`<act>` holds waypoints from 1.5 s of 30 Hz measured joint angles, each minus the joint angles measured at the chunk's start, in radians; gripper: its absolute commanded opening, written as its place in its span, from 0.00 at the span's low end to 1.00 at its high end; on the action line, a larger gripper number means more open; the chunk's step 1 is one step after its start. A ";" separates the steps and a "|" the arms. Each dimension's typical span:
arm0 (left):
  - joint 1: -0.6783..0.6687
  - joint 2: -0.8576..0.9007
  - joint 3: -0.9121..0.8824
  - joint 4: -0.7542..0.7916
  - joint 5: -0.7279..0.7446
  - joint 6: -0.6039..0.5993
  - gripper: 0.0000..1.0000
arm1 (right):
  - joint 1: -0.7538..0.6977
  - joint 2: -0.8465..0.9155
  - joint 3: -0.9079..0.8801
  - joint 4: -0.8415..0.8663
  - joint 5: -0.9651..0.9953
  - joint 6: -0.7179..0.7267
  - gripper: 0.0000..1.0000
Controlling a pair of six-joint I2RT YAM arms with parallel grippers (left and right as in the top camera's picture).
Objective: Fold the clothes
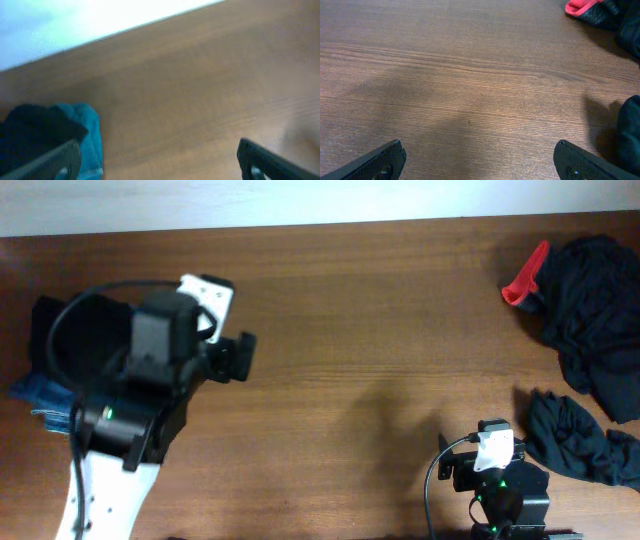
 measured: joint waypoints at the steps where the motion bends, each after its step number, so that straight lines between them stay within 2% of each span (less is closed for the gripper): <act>1: 0.029 -0.039 -0.065 0.066 0.010 0.000 0.99 | 0.000 0.000 0.000 0.000 -0.001 0.000 0.99; 5: 0.131 -0.187 -0.314 0.257 0.063 0.000 0.99 | 0.000 0.000 0.000 0.000 -0.003 0.000 0.99; 8: 0.170 -0.296 -0.483 0.343 0.089 0.001 0.99 | 0.000 0.000 0.000 0.000 -0.004 0.000 0.99; 16: 0.227 -0.608 -0.842 0.449 0.118 0.000 0.99 | 0.000 -0.001 0.000 0.000 -0.004 0.000 0.99; 33: 0.234 -1.036 -1.242 0.524 0.122 -0.004 0.99 | 0.000 -0.001 0.000 0.000 -0.007 0.000 0.99; 45: 0.234 -1.176 -1.253 0.542 0.121 -0.004 0.99 | 0.000 -0.001 0.000 0.000 -0.007 0.000 0.99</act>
